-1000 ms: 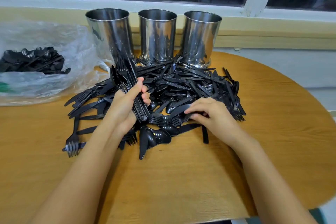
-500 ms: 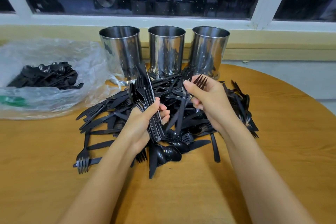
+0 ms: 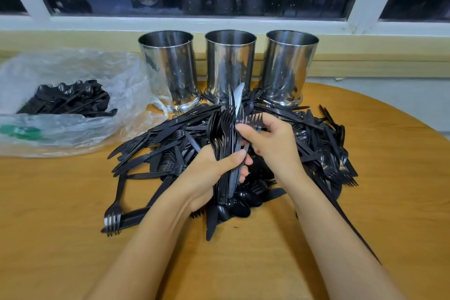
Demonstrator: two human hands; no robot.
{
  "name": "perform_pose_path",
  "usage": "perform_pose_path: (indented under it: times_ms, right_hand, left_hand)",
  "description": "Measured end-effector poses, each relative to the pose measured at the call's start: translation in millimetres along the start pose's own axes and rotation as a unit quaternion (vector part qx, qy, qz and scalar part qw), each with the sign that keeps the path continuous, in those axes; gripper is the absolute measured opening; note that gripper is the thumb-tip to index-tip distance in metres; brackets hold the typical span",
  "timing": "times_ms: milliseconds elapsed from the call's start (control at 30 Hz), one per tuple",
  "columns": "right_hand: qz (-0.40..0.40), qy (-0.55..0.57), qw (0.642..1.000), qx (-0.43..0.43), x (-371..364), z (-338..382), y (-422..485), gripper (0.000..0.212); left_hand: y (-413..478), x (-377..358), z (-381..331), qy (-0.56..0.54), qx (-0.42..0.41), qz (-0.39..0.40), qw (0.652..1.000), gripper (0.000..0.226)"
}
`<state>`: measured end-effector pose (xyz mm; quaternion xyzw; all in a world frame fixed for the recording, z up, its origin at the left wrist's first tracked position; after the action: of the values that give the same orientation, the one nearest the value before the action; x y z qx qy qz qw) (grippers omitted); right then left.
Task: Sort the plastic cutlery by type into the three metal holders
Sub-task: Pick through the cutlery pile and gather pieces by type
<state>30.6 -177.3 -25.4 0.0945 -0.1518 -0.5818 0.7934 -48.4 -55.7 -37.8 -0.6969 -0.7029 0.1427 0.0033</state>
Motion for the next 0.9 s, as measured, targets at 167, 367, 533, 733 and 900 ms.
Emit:
perform_pose_path:
  times_ms: [167,367,533,733,900]
  right_hand:
    - [-0.032,0.104,0.994,-0.024,7,0,1,0.024]
    - [0.085,0.182,0.970,-0.136,13,9,25,0.048]
    - [0.222,0.006,0.964,-0.145,12,28,48,0.053]
    - [0.184,-0.037,0.975,-0.116,9,41,68,0.087]
    - [0.173,-0.042,0.979,-0.101,8,58,91,0.039]
  left_hand:
    - [2,3,0,0.012,-0.015,-0.004,1.000,0.018]
    - [-1,6,-2,-0.017,-0.012,0.068,0.997,0.015]
    - [-3,6,-3,0.019,0.001,0.105,0.994,0.019]
    - [2,8,-16,-0.010,0.005,0.100,0.995,0.017]
    - [7,16,-40,-0.023,0.020,0.083,0.996,0.007]
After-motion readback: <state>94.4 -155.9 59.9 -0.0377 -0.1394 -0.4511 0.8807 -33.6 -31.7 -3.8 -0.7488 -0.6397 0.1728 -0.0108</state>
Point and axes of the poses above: each hand's wrist, its own y-axis towards the middle knuckle, its own x-axis out of the back of the hand, z = x × y, the point moved 1 cm from there along y, towards the middle knuckle, and after that the axes turned 6 degrees about x, right-handed, at the moved point
